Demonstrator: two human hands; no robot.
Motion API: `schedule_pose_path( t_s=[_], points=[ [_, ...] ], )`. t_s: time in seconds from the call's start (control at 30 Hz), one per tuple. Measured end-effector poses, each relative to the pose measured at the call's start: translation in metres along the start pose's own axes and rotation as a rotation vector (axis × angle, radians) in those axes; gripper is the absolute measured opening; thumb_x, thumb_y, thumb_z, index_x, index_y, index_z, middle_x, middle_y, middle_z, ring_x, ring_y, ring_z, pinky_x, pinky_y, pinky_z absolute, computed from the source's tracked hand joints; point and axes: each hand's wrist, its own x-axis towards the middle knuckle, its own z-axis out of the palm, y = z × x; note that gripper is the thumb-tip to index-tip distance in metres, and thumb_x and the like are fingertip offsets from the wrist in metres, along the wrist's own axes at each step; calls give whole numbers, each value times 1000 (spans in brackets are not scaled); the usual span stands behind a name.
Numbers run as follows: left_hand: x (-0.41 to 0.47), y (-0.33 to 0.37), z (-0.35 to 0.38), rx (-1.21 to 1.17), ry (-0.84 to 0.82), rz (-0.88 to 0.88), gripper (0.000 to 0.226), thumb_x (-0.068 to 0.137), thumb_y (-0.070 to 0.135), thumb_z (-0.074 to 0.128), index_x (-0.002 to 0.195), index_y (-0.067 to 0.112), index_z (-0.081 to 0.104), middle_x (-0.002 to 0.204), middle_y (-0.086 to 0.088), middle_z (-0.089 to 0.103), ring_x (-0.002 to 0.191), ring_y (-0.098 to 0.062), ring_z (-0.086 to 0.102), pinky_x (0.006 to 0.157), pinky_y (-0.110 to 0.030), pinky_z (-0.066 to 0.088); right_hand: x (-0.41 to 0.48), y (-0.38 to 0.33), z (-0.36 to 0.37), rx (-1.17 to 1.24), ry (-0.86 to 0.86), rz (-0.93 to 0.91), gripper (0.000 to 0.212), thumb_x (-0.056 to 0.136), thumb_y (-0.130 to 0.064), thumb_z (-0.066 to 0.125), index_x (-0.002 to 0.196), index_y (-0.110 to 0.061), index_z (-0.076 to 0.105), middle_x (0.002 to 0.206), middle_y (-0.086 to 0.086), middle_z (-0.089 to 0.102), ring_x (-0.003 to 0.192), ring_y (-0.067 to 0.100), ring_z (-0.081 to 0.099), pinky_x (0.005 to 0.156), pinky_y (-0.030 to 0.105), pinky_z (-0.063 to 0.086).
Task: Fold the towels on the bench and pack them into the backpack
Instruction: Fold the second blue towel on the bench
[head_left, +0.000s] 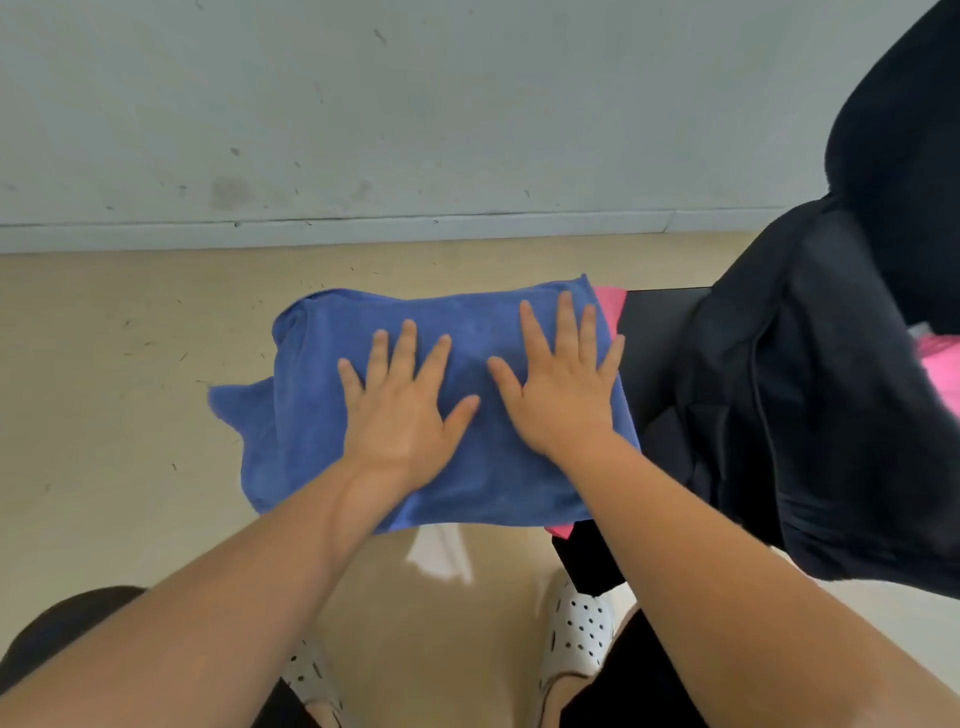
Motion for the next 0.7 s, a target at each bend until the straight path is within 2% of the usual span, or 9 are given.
schedule_pose_path(
  t_s=[0.1,0.2,0.43,0.57,0.63,0.7],
  points=[
    [-16,5,14,89,-62,56,82,88,78,14,156,38,-6,167,0,-13,152,-31,-13,118,-65,0,-24,13,3,70,-56,50,80,93,-74,13,157,-34,-14,164,7,-23,151,25,-25,119,59,-13],
    [-18,5,19,126,-73,89,84,86,81,9,156,38,-9,166,1,-15,152,-31,-15,118,-65,-2,-42,28,7,95,-90,89,86,88,-78,10,156,-32,-16,165,9,-21,152,24,-21,122,55,-7],
    [-21,-2,14,148,-117,218,87,86,82,10,157,36,-6,166,0,-15,152,-28,-15,119,-64,-2,-59,45,5,-70,-141,167,105,83,-83,2,159,-10,-6,166,16,-11,153,30,-11,124,50,-5],
    [-33,-16,6,57,-65,183,82,88,76,16,158,35,7,168,-1,-6,153,-25,-9,120,-60,-2,-58,35,0,-115,-115,188,103,88,-80,10,159,-6,0,165,22,-5,153,35,-8,123,52,-2],
    [-39,-31,1,-42,22,104,76,91,71,23,157,33,20,167,-2,6,154,-26,-1,120,-57,1,-55,18,-2,-135,-59,103,99,89,-78,11,159,-8,-1,165,21,-6,153,34,-10,123,53,-4],
    [-43,-54,-2,-131,137,-1,71,92,66,28,151,28,35,163,-7,24,151,-31,15,119,-56,13,-51,-9,0,-109,-35,-27,94,91,-76,13,160,-14,-1,166,17,-9,153,32,-13,122,54,-6]
  ],
)
